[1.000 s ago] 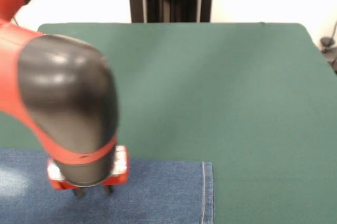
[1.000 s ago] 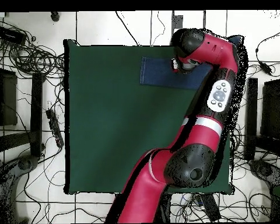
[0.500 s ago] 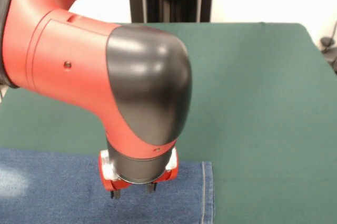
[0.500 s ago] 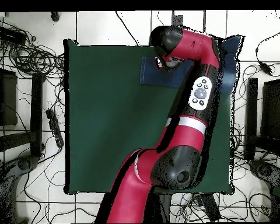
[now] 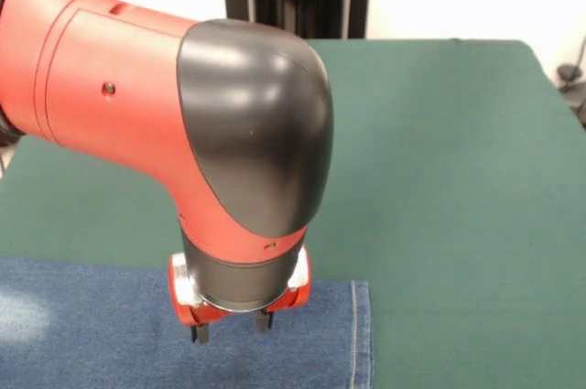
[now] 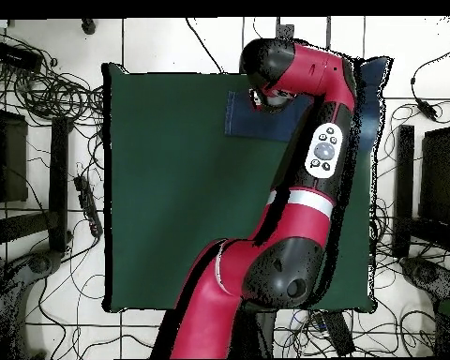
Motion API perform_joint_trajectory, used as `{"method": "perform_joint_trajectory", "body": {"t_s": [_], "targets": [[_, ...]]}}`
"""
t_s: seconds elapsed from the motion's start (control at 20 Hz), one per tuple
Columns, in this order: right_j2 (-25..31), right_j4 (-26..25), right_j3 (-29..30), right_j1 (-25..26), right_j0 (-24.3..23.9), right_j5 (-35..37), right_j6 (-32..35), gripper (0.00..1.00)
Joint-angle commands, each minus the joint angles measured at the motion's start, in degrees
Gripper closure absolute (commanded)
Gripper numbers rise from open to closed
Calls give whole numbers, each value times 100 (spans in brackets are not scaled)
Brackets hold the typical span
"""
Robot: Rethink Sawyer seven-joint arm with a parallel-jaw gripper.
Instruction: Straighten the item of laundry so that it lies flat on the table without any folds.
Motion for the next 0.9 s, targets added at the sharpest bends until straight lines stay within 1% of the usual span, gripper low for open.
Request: {"method": "perform_joint_trajectory", "body": {"t_s": [0.05, 0.1, 0.2, 0.35, 0.45, 0.55, 0.65, 0.9], "targets": [[1439, -368, 882, -219, 500, 244, -535, 0], [1718, -518, 1105, -344, 570, 156, -626, 0], [2079, -710, 1413, -592, 676, 82, -725, 0], [2500, -914, 1839, -991, 853, 64, -787, 0], [2753, -1101, 2256, -1249, 956, -2, -863, 0], [2827, -1234, 2332, -1281, 992, -4, -826, 0], [2954, -1397, 2439, -1297, 1008, -152, -819, 0], [3243, -1691, 2478, -1217, 962, -417, -765, 0]]}}
